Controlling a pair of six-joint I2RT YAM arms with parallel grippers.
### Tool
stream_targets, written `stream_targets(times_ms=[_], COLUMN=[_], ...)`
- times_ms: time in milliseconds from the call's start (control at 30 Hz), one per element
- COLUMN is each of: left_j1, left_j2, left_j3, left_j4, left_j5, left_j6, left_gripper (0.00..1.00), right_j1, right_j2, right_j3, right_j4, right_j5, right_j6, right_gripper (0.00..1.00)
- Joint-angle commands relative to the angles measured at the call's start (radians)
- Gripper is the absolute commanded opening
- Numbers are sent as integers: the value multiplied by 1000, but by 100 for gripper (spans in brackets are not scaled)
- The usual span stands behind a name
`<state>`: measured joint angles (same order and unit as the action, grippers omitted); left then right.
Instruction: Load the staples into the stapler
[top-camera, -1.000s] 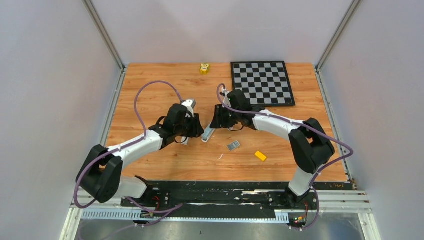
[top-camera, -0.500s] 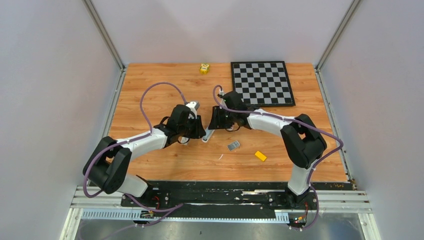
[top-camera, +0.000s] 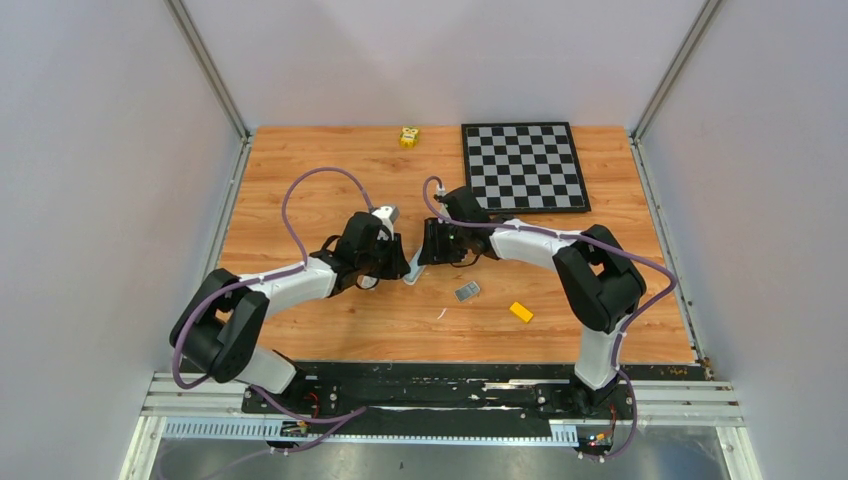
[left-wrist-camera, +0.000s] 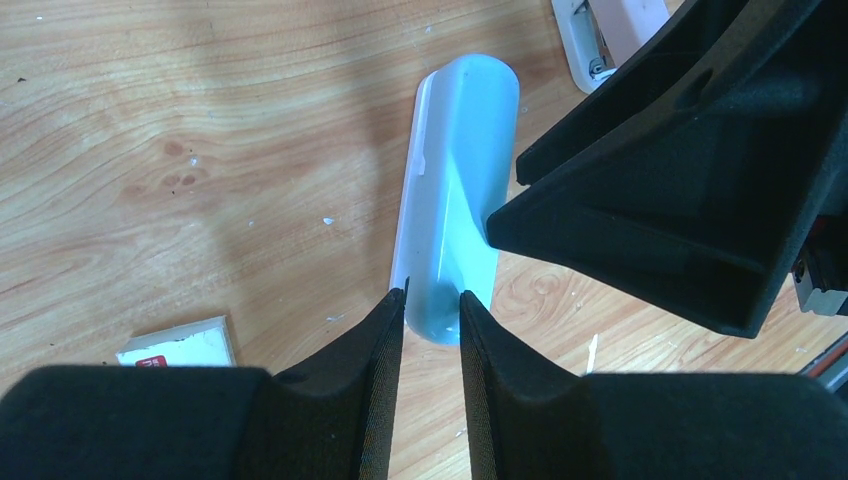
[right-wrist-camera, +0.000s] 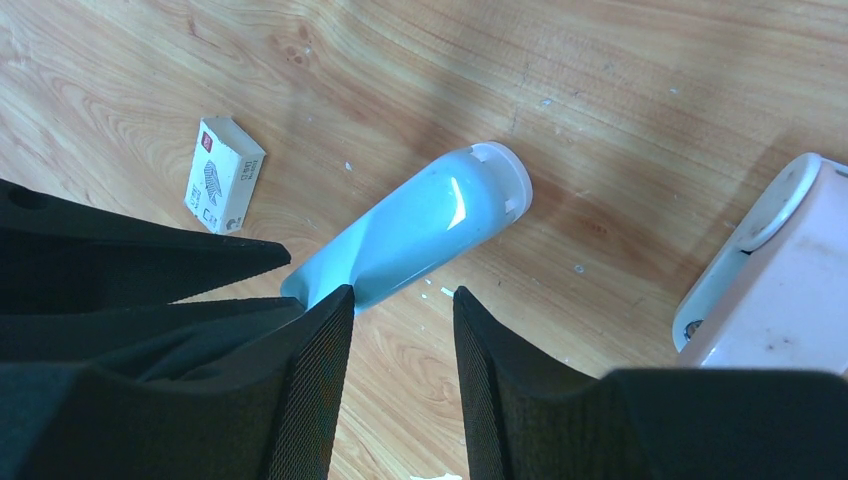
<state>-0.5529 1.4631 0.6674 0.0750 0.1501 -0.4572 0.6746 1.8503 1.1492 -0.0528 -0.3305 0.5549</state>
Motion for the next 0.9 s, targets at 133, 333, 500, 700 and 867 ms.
stream_targets(times_ms=[133, 333, 500, 700, 867], left_j1=[1, 2, 2, 1, 0], left_j2=[28, -15, -71, -75, -161], left_j3=[-34, 60, 131, 193, 231], left_j4=[-56, -145, -221, -286, -361], left_j5=[-39, -56, -56, -21, 41], left_j6=[7, 36, 86, 144, 149], left_gripper=[29, 38, 49, 56, 74], right_j1=[16, 15, 14, 10, 7], right_j2=[24, -48, -164, -343, -533], right_j3=[13, 65, 65, -4, -63], right_j4=[-52, -128, -212, -304, -409], right_j5=[32, 56, 128, 258, 385], right_j6=[-24, -82, -150, -213, -234], right_gripper=[45, 48, 57, 94, 100])
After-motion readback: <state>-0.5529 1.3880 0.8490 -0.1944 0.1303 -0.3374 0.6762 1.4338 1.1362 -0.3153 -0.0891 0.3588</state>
